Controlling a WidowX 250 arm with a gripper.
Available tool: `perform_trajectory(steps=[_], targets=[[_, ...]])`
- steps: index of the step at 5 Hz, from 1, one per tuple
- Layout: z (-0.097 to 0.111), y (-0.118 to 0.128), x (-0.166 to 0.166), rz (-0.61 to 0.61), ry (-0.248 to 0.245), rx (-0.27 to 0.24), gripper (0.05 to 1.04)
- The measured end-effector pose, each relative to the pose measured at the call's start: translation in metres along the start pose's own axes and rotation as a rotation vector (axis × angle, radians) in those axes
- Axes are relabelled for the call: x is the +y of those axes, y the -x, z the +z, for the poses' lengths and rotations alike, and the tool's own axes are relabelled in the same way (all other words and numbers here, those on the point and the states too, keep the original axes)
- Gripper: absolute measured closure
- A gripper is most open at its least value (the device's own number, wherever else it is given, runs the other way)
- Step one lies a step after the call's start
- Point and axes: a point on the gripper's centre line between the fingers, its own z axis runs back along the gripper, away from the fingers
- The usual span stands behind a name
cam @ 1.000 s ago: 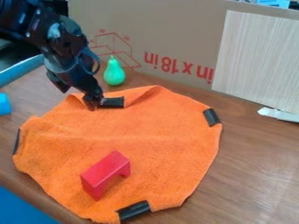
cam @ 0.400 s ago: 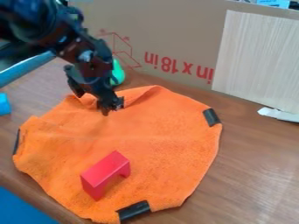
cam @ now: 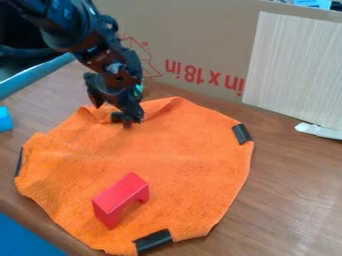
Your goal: Fold cloth from top left to bottom right
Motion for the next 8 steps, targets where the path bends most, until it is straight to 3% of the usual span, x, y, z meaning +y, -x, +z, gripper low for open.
perform_trajectory(steps=[2,5,6,8], targets=[[-0.004,-0.004,-0.002,-0.006,-0.006,0.007,0.083],[-0.012,-0.008,-0.004,-0.079,0.187,0.142,0.083],[-0.017,-0.011,-0.004,-0.079,0.186,0.152,0.133],[-0.019,-0.01,-0.007,-0.065,0.185,0.153,0.669]])
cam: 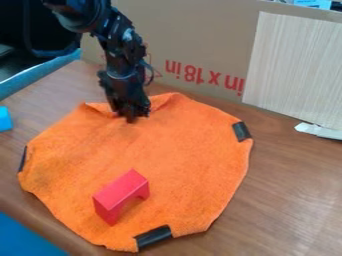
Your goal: Fold cloth from top left to bottom right
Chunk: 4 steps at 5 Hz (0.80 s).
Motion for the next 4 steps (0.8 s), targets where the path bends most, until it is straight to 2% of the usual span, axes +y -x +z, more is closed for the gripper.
perform_trajectory(steps=[1,2,4], targets=[[0.002,0.004,-0.003,-0.009,0.018,-0.001,0.89],[0.011,0.006,-0.002,-0.004,0.028,-0.026,1.01],[0.06,0.003,0.001,0.035,0.105,-0.178,1.032]])
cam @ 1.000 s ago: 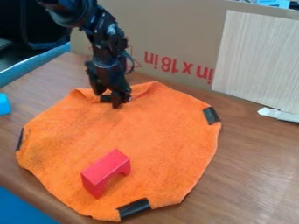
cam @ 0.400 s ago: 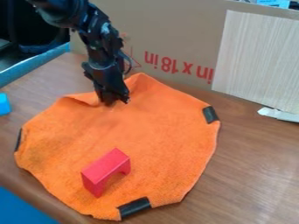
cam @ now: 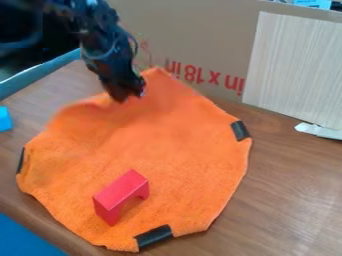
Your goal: Fold cloth from top left to bottom right
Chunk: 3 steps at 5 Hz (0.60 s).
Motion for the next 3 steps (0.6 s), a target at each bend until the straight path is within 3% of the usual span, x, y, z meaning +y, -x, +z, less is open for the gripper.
perform_trajectory(steps=[1,3], targets=[[0.018,0.004,-0.008,-0.013,0.014,-0.029,1.033],[0.044,0.029,-0.059,-0.151,0.013,0.018,1.033]])
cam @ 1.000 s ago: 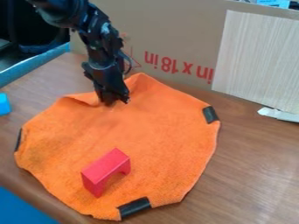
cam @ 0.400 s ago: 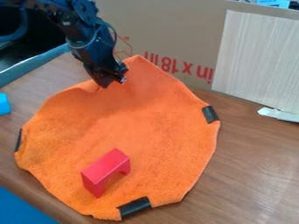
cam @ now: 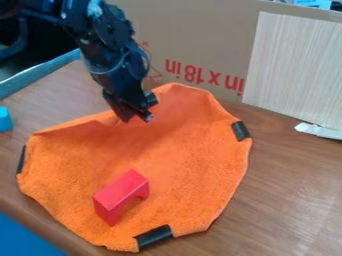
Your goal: Fold cloth from top left to bottom right
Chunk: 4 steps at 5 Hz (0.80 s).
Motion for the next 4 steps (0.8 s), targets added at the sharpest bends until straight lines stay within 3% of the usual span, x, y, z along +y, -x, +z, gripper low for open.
perform_trajectory(steps=[2,4], targets=[[0.038,0.03,-0.05,-0.159,-0.029,-0.029,1.033],[0.067,0.046,-0.063,-0.168,-0.002,-0.074,1.033]])
